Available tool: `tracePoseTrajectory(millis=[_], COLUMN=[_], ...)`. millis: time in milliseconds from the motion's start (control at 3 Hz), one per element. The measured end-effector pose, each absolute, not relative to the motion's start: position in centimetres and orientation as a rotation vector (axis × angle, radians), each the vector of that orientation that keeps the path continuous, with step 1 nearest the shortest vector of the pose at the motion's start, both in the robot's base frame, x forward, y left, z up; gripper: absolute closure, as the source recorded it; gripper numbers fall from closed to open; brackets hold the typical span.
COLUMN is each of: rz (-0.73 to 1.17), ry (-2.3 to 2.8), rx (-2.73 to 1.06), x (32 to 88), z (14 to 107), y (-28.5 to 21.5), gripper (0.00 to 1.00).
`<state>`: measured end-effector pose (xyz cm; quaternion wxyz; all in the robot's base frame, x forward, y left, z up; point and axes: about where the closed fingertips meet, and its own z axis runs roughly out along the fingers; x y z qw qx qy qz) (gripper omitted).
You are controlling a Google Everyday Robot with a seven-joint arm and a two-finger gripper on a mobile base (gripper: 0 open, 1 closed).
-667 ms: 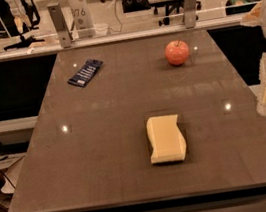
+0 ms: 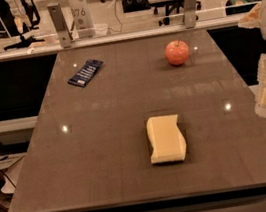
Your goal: Move sponge near rxbar blueberry
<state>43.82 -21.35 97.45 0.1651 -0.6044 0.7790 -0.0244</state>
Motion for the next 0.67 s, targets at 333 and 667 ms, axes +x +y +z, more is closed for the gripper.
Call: tracePoseTrajectory(millis=[333,667], rz=[0.013,0.091], ry=[2.184,2.138], rx=[-1.719,-1.742], x=[43.5,43.2], z=[96.3,94.4], y=[-19.8,-17.3], gripper=[0.0,0.0])
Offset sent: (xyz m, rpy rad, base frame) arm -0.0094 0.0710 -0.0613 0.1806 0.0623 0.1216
